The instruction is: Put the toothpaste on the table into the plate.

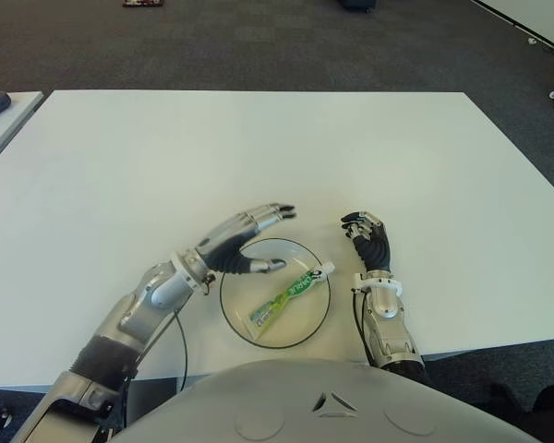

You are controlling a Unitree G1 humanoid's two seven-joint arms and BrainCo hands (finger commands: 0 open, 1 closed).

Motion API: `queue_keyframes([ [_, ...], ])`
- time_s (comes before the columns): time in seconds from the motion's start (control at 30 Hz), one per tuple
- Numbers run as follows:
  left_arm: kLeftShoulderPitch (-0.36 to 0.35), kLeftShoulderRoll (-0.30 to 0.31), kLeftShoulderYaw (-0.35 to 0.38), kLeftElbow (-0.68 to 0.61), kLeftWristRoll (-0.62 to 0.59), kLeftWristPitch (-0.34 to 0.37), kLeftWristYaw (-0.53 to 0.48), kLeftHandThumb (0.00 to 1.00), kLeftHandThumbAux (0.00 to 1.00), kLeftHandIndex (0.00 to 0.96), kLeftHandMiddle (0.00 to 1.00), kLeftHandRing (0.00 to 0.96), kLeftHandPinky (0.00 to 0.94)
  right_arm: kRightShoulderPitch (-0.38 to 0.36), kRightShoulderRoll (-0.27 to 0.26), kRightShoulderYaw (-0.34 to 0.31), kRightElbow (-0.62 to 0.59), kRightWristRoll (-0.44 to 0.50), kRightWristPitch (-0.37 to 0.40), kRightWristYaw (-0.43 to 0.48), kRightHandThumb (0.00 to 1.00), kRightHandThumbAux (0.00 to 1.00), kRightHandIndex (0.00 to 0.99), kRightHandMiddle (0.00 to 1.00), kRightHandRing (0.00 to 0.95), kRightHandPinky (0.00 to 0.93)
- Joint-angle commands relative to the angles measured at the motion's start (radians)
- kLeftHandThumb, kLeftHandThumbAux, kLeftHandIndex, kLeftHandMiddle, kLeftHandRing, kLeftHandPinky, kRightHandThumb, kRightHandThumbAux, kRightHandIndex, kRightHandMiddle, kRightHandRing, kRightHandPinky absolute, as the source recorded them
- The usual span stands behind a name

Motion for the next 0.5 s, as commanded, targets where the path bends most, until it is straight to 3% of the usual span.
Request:
queue_keyframes([
  [0.03, 0.024, -0.055, 0.038, 0.088, -0.123, -0.064, 0.032, 0.158, 0.345, 0.000, 0.012, 0.000, 0.018, 0.009, 0.000, 0.001, 0.018, 0.000, 0.015, 0.008, 0.707, 0.730, 0.426, 0.464, 0.456, 0.470],
  [0.17, 0.038, -0.133, 0.114, 0.104, -0.447, -0.094, 0.001, 0.129, 0.385, 0.015, 0.060, 0.028, 0.035, 0.010, 0.000, 0.000, 0.014, 0.002, 0.018, 0.011, 0.707, 0.730, 0.426, 0.463, 0.454, 0.461],
  [0.23, 0.036, -0.156, 0.132, 0.106, -0.528, -0.095, -0.014, 0.119, 0.397, 0.035, 0.084, 0.043, 0.033, 0.010, -0.001, 0.000, 0.012, 0.002, 0.019, 0.012, 0.707, 0.730, 0.426, 0.460, 0.450, 0.455],
  [0.4, 0.042, -0.226, 0.163, 0.101, -0.641, -0.088, -0.012, 0.126, 0.413, 0.089, 0.138, 0.084, 0.057, 0.010, -0.001, 0.002, 0.006, 0.000, 0.026, 0.013, 0.707, 0.730, 0.426, 0.455, 0.442, 0.451],
  [0.5, 0.057, -0.285, 0.200, 0.079, -0.660, -0.047, 0.040, 0.159, 0.445, 0.140, 0.193, 0.160, 0.181, 0.011, 0.000, 0.003, 0.001, -0.001, 0.031, 0.014, 0.707, 0.731, 0.426, 0.454, 0.442, 0.455],
])
